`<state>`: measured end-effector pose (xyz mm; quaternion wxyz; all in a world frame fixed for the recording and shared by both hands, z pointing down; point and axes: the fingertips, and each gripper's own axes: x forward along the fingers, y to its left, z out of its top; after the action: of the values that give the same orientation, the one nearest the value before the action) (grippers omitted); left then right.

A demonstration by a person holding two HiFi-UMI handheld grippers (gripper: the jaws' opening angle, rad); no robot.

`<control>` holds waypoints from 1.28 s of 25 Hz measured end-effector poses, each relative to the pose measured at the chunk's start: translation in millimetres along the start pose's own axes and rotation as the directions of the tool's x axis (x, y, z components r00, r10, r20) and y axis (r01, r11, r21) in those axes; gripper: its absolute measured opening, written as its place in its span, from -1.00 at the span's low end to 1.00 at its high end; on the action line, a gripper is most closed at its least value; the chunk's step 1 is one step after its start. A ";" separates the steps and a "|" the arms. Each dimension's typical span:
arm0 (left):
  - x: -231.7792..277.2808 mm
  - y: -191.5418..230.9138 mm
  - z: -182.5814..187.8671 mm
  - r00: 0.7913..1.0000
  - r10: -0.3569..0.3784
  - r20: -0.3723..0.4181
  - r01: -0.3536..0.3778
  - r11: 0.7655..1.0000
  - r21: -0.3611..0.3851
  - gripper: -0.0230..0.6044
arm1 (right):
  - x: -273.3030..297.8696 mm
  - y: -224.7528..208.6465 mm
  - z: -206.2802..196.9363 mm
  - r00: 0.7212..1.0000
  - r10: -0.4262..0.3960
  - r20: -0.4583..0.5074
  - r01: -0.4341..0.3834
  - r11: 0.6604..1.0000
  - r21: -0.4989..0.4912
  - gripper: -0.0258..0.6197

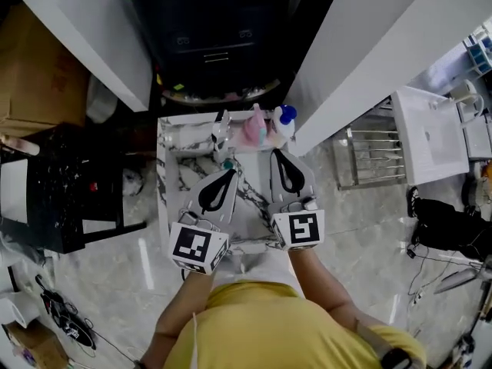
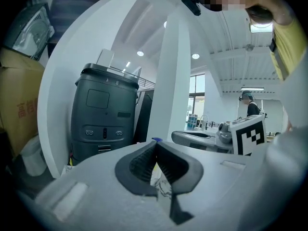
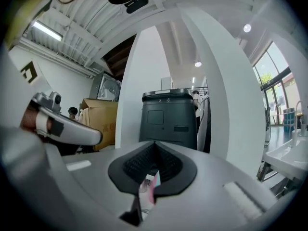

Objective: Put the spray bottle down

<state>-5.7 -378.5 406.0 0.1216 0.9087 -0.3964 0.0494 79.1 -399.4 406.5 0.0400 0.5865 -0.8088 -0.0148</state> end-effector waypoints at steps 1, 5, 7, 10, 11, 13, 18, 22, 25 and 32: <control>-3.9 -1.9 3.1 1.000 0.002 0.006 -0.002 1.000 0.008 -0.93 | -6.3 -1.0 7.7 1.000 -0.004 0.006 0.004 1.000 0.010 -0.92; -20.4 -10.9 16.8 1.000 0.014 0.026 -0.015 0.999 0.029 -0.93 | -35.8 -6.6 31.4 1.000 -0.020 0.010 0.020 1.000 0.000 -0.92; -28.7 -15.6 25.7 0.999 0.017 0.039 -0.019 0.999 0.034 -0.93 | -50.4 -6.4 44.6 1.000 -0.027 0.016 0.027 1.000 -0.010 -0.92; -40.8 -21.2 40.1 0.998 0.017 0.064 -0.020 0.999 0.040 -0.93 | -71.0 -2.9 61.7 0.999 -0.030 0.013 0.031 0.999 -0.013 -0.92; -44.4 -22.6 45.4 0.997 0.019 0.074 -0.022 0.999 0.045 -0.93 | -76.9 -1.7 67.3 0.999 -0.033 0.011 0.033 0.999 -0.010 -0.92; -50.8 -25.0 55.1 0.996 0.027 0.088 -0.032 0.998 0.059 -0.93 | -87.0 0.1 79.9 0.999 -0.037 0.025 0.038 0.999 -0.010 -0.92; -67.1 -31.6 72.6 0.992 0.066 0.109 -0.078 0.991 0.106 -0.93 | -106.6 1.9 100.2 0.998 -0.050 0.046 0.052 0.997 -0.058 -0.92; -76.0 -37.5 80.6 0.986 0.087 0.142 -0.104 0.988 0.112 -0.93 | -115.1 4.7 105.5 0.998 -0.031 0.055 0.035 0.997 -0.068 -0.92; -77.7 -37.7 80.8 0.984 0.096 0.152 -0.113 0.988 0.108 -0.93 | -114.8 6.9 113.2 0.993 -0.017 0.113 0.025 0.997 -0.068 -0.92; -78.3 -41.3 80.1 0.981 0.105 0.162 -0.122 0.988 0.098 -0.93 | -113.9 7.0 111.7 0.995 0.009 0.100 -0.002 0.998 -0.070 -0.92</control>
<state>-29.3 -316.8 306.5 0.0379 0.8909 -0.4526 0.0060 98.5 -291.6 290.4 0.0196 0.5811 -0.8104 -0.0722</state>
